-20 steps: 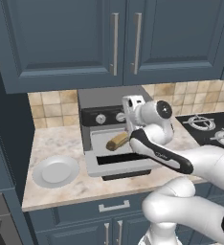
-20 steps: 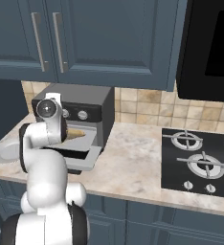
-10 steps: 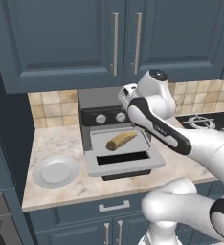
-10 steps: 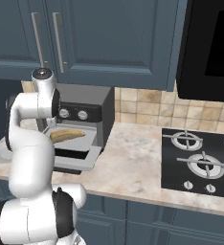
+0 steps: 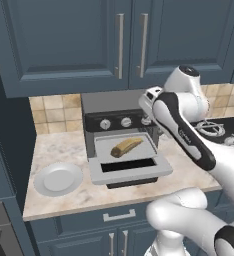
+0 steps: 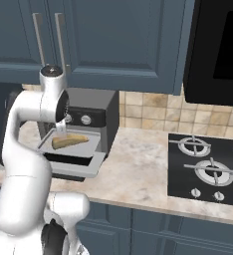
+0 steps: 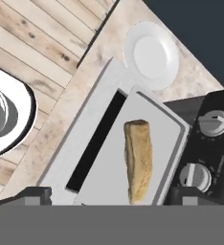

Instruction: Pull the toaster oven rack outwards. Pick up the baguette from the plate and place it on the toaster oven rack. Close the toaster oven door fully and set the temperature to the lowest setting.

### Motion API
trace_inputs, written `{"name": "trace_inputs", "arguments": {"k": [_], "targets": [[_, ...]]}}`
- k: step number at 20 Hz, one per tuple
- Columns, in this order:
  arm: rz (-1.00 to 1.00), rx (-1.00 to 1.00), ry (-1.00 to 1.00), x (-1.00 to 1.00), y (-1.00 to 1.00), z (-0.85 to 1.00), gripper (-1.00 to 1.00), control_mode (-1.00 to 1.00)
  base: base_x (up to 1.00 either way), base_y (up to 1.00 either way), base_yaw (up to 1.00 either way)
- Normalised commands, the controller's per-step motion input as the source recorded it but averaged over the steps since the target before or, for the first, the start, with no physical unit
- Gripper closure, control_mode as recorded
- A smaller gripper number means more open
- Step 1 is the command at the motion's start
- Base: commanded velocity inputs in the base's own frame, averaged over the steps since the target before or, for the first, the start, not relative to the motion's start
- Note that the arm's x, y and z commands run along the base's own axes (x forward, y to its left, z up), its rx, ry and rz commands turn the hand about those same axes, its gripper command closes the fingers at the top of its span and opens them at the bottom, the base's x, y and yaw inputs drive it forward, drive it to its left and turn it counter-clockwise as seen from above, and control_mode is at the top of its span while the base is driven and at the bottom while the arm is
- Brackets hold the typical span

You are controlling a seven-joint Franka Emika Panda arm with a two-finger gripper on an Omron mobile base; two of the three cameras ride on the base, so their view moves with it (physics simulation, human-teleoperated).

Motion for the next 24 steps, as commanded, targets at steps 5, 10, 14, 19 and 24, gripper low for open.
{"name": "trace_inputs", "arguments": {"k": [5,10,14,19,24], "targets": [[0.14,0.0,-0.07,-0.54,-0.29,-0.13,-1.0,-1.0,0.0,0.0,0.0],[0.3,0.0,-0.05,-0.26,0.0,-0.11,-1.0,-1.0,0.0,0.0,0.0],[0.36,-0.02,-0.02,-0.1,0.0,-0.11,-1.0,-1.0,0.0,0.0,0.0],[0.38,-0.04,0.0,-0.01,0.0,-0.01,-1.0,-1.0,0.0,0.0,0.0],[0.33,-0.07,0.0,0.0,0.0,0.0,-1.0,-1.0,0.0,0.0,0.0]]}}
